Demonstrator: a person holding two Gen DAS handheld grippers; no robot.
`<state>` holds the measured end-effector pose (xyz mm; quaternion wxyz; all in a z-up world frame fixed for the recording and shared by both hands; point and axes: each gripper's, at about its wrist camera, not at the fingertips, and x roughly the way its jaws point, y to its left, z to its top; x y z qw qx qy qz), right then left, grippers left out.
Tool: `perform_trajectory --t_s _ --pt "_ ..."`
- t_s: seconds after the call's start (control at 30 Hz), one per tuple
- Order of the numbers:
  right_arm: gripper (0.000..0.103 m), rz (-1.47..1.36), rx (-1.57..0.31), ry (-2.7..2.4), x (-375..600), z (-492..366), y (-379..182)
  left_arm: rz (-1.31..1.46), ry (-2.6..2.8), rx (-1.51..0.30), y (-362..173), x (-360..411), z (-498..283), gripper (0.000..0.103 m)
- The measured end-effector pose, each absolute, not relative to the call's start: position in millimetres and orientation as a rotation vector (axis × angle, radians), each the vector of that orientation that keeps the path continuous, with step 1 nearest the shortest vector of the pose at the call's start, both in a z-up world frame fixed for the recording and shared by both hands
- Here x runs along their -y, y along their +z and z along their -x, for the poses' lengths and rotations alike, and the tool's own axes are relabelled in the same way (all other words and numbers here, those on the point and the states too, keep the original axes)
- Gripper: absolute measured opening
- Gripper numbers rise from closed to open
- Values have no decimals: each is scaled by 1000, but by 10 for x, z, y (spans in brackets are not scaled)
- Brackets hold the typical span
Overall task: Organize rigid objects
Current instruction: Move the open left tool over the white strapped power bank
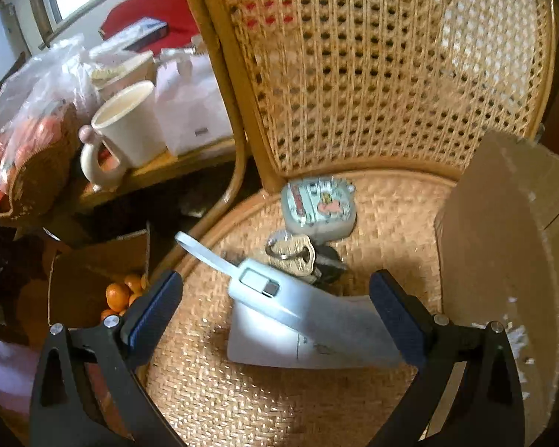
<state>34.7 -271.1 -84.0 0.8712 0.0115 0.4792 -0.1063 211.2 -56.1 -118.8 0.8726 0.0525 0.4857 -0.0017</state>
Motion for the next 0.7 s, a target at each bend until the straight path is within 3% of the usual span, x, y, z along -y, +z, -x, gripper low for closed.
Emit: perform_trajectory --t_s 0.7 --pt "6 -21 -1002 -220 2709 -340 -839 -77 4 -1059 -1319 543 -2010 100"
